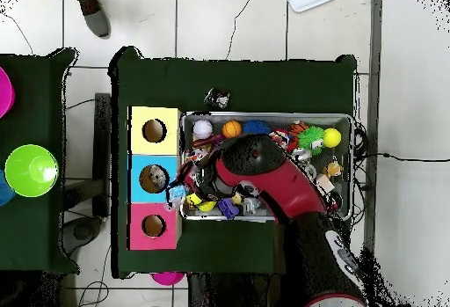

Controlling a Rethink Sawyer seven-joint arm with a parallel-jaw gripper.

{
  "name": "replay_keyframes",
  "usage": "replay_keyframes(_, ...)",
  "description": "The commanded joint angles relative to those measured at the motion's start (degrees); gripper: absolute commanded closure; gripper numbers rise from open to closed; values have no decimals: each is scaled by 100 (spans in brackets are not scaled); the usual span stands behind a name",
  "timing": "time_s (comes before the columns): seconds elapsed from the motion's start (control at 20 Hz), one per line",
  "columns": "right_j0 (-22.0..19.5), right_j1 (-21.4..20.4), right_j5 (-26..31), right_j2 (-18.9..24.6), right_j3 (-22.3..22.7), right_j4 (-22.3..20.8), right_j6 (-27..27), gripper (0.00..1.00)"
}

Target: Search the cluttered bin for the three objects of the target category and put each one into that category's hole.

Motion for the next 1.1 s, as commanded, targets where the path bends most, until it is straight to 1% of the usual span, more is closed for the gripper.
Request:
replay_keyframes(0.05, 150, 396, -508, 280, -408, 388, 1546, 100)
replay_keyframes(0.4, 407, 435, -758, 231, -373, 512, 1599, 100)
replay_keyframes(0.8, 696, 325, -932, 197, -244, 743, 1738, 100)
replay_keyframes(1.1, 826, 454, -1079, 175, -317, 839, 1742, 100)
